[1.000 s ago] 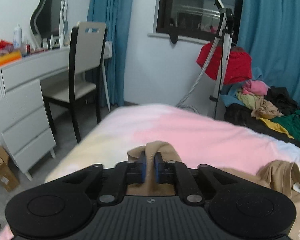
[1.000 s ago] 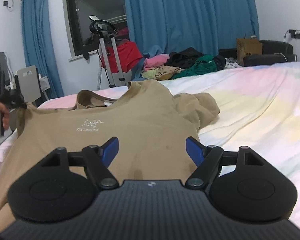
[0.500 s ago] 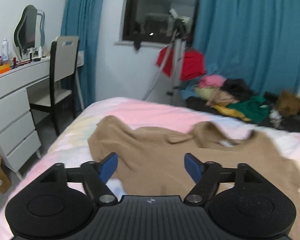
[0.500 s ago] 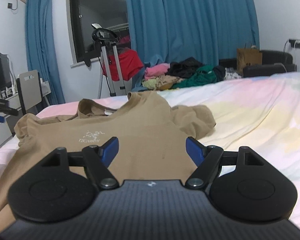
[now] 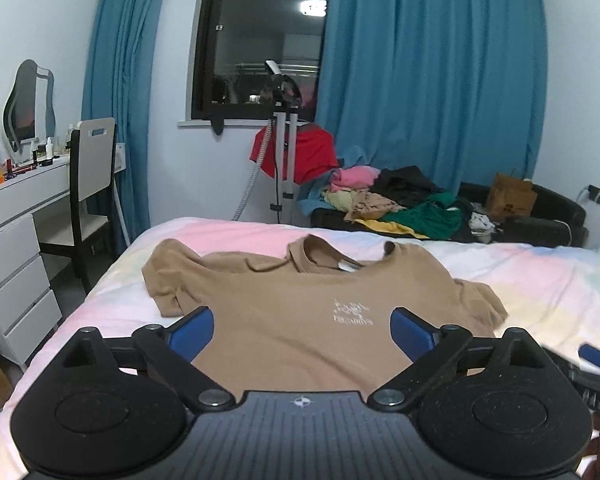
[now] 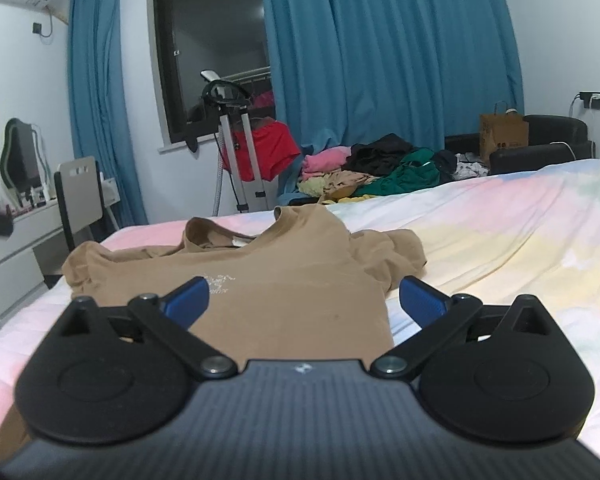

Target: Fold clothes

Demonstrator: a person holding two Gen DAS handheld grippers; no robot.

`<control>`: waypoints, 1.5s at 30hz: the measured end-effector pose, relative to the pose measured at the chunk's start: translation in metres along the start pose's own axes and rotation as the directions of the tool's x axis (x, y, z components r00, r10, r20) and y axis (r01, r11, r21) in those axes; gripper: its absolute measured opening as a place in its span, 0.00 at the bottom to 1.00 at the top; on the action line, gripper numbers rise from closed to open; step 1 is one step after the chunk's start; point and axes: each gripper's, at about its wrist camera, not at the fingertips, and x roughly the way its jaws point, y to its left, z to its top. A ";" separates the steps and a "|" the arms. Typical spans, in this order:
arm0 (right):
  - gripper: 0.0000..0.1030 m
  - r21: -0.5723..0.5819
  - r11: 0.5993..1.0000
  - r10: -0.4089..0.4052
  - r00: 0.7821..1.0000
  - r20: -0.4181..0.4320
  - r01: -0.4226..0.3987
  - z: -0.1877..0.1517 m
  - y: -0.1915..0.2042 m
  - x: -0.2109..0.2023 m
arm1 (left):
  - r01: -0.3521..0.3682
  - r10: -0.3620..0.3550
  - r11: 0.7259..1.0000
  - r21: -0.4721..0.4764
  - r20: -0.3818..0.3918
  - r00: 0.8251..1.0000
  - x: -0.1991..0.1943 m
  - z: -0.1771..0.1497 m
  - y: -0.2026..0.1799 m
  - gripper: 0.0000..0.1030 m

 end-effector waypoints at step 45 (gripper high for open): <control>0.03 0.775 0.632 -0.024 0.999 0.024 -0.003 -0.018 -0.218 0.216 | -0.028 0.001 0.946 -0.322 -0.083 0.997 0.076 -0.073 0.027 1.00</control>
